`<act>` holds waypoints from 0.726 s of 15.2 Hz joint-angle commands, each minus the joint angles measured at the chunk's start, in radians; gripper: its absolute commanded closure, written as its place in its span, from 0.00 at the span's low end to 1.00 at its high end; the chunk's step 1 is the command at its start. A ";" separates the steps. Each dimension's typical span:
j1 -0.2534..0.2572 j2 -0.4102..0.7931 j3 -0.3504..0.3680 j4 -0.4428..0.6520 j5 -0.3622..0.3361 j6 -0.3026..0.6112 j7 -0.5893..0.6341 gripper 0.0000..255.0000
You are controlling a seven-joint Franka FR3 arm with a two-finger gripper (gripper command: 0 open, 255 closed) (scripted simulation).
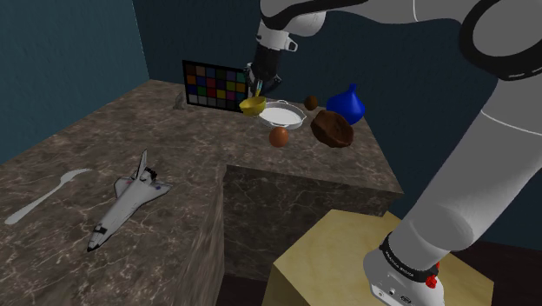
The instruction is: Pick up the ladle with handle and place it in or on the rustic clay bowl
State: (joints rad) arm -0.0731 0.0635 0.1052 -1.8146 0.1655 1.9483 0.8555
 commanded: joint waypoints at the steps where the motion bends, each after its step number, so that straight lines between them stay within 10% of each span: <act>1: -0.021 -0.057 -0.018 -0.070 0.010 0.006 -0.045 1.00; 11: -0.121 -0.242 -0.136 -0.264 0.015 -0.022 -0.263 1.00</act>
State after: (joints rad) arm -0.1839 -0.1613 -0.0174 -2.0646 0.1822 1.9341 0.6165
